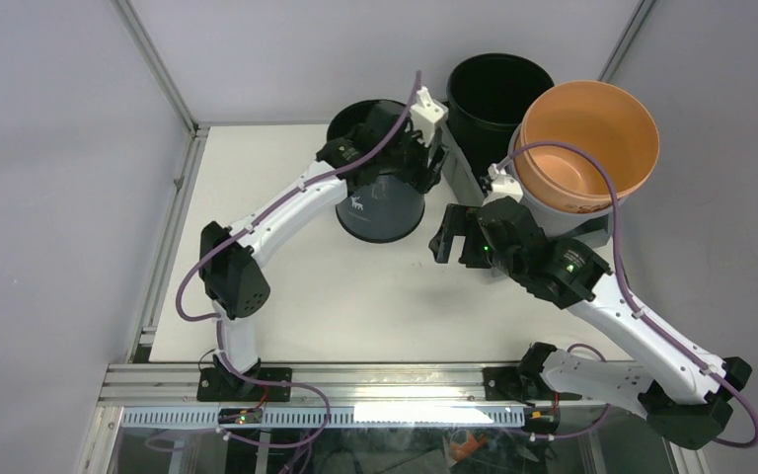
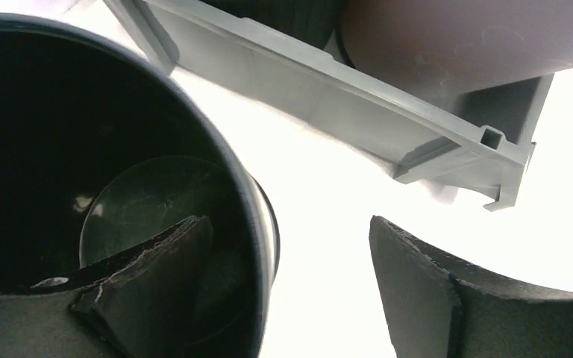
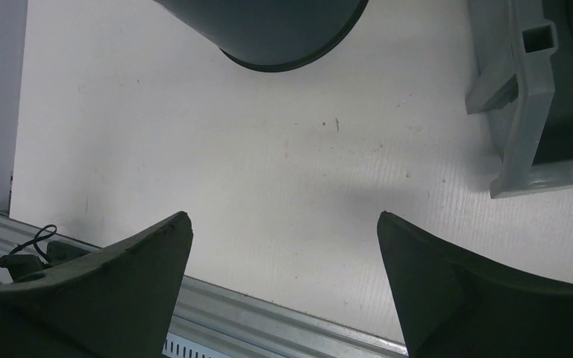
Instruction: Turn the large container upside down
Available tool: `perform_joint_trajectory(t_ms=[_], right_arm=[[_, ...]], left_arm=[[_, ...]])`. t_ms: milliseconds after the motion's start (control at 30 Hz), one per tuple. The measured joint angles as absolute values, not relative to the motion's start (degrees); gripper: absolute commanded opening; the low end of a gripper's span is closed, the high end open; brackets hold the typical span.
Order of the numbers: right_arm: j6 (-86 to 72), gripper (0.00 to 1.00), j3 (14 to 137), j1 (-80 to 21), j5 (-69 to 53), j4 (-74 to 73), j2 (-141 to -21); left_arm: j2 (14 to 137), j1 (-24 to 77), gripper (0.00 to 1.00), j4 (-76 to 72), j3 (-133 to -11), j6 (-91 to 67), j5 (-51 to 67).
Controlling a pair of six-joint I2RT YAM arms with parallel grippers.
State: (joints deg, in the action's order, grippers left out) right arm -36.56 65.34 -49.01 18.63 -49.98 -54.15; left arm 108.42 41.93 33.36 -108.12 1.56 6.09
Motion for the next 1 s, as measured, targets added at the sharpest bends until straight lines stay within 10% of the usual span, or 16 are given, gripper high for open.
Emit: perform_joint_trajectory(t_ms=[233, 467, 1000], right_arm=[[-36.58, 0.99, 65.34, -49.01, 18.76, -50.17, -54.17], [-36.84, 0.99, 65.34, -49.01, 18.74, -50.22, -54.24], [-37.15, 1.0, 65.98, -49.01, 15.11, -47.03, -56.86]], left_arm=[[111.37, 45.78, 0.5, 36.88, -111.31, 4.21, -0.32], [111.77, 45.17, 0.0, 38.57, -112.29, 4.32, -4.32], [105.78, 43.38, 0.0, 43.7, -110.67, -3.09, -3.42]])
